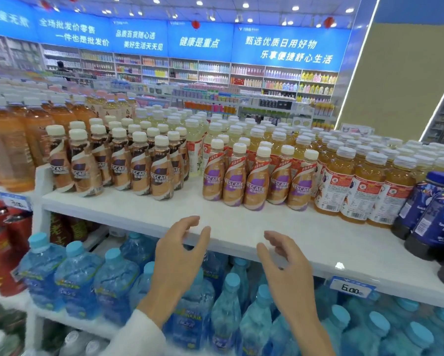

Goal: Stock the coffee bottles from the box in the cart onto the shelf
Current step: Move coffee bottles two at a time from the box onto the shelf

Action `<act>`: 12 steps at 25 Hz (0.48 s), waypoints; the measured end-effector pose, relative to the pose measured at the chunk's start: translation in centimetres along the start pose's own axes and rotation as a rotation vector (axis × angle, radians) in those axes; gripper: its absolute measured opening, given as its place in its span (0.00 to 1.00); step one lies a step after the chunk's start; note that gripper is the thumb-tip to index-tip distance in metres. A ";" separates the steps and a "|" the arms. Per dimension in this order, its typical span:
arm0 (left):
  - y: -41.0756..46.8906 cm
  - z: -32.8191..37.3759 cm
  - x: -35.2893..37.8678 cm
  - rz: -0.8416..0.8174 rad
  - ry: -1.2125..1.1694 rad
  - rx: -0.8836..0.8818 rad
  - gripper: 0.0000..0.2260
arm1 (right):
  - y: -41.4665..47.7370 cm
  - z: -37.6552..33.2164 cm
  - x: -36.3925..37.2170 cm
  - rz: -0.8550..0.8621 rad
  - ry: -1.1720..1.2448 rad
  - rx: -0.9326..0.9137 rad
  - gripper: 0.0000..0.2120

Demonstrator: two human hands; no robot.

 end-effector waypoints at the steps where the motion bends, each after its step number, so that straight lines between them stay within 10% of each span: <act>1: -1.7 -0.5 -1.2 0.026 -0.028 -0.020 0.13 | -1.5 -0.1 0.2 0.008 0.049 -0.012 0.11; 12: -20.0 -15.1 -16.2 0.372 0.006 -0.623 0.08 | -14.8 5.0 15.1 -0.352 0.244 0.182 0.12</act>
Point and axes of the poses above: each hand's wrist, its own y-axis towards the middle knuckle, its own x-axis out of the palm, z = x × y, the point moved 3 cm from there along y, towards the middle knuckle, and after that the axes turned 1 degree about -x, right-handed, at the moved point
